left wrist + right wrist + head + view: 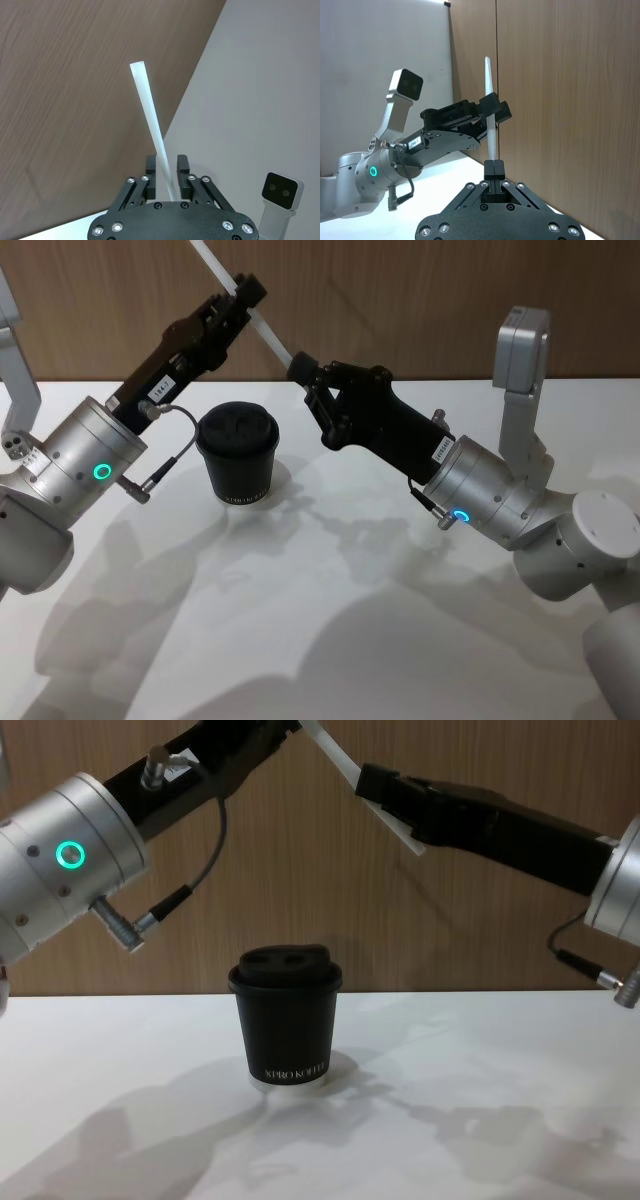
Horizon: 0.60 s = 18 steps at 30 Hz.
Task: Pick up the straw with one hand, pass it to the other hand, and insert it into the cup.
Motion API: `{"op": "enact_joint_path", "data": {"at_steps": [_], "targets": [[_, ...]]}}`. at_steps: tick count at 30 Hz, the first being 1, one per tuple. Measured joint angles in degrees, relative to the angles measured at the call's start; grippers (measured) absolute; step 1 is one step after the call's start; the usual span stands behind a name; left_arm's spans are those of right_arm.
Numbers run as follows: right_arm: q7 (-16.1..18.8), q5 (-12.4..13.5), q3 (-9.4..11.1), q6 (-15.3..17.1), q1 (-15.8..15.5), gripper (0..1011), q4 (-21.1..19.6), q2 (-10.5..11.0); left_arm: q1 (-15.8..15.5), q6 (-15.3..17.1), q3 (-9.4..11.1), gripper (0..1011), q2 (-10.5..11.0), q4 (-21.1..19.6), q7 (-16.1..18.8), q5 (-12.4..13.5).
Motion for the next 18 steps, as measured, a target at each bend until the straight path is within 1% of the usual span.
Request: {"op": "enact_joint_path", "data": {"at_steps": [3, 4, 6, 7, 11, 18], "targets": [[0.0, 0.0, 0.0, 0.0, 0.0, 0, 0.0, 0.0, 0.06, -0.23, 0.04, 221, 0.23, -0.11, 0.07, -0.13], [0.0, 0.0, 0.0, 0.0, 0.0, 0, 0.0, 0.0, 0.06, -0.23, 0.04, 159, 0.23, -0.11, 0.07, -0.13], [0.0, 0.0, 0.0, 0.0, 0.0, 0, 0.0, 0.0, 0.2, -0.43, 0.08, 125, 0.46, -0.29, 0.15, -0.17], [0.0, 0.0, 0.0, 0.0, 0.0, 0, 0.0, 0.0, 0.24, -0.51, 0.08, 74, 0.51, -0.32, 0.19, -0.18], [0.0, 0.0, -0.01, 0.0, 0.0, 0, 0.0, -0.01, 0.54, -0.82, 0.09, 33, 0.88, -0.64, 0.5, -0.18], [0.01, 0.0, -0.02, 0.0, 0.01, 0, -0.01, -0.03, 1.27, -1.38, -0.04, 6, 1.62, -1.3, 1.31, -0.16]]}}
